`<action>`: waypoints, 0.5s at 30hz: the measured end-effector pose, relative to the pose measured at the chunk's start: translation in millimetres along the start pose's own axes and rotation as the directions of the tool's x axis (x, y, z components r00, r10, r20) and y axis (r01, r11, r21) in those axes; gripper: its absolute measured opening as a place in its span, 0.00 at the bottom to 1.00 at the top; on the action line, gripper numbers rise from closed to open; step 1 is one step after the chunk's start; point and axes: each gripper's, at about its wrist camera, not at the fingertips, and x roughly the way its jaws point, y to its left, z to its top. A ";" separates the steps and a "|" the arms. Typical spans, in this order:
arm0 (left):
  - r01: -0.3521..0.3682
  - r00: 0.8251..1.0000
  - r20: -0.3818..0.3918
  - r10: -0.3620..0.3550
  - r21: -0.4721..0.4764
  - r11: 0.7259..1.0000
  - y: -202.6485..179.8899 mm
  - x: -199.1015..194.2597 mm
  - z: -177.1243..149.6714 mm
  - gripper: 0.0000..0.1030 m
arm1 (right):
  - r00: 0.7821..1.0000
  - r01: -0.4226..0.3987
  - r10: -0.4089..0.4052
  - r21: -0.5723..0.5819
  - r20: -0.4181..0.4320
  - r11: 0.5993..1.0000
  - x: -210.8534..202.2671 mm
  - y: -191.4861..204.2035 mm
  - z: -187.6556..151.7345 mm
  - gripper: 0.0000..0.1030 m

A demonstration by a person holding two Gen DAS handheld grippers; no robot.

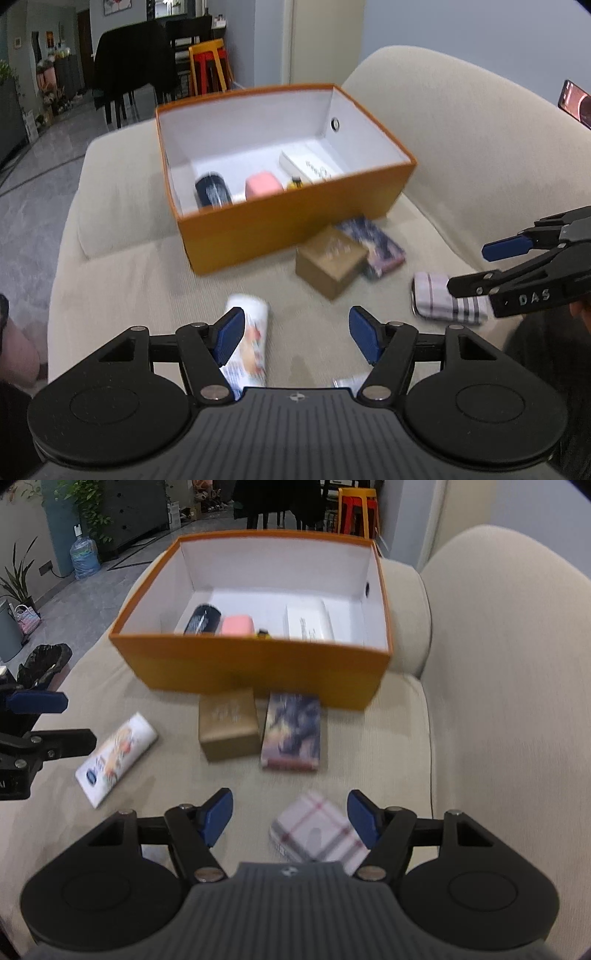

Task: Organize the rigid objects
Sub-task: 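Open both tools and withdraw them from the box toward the remaining items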

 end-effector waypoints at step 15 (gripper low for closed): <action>0.081 0.991 -0.112 -0.079 0.018 0.997 -43.9 -31.6 -86.9 0.74 | 0.998 0.009 -0.007 0.040 -0.062 0.999 1.8 -1.9 -50.7 0.66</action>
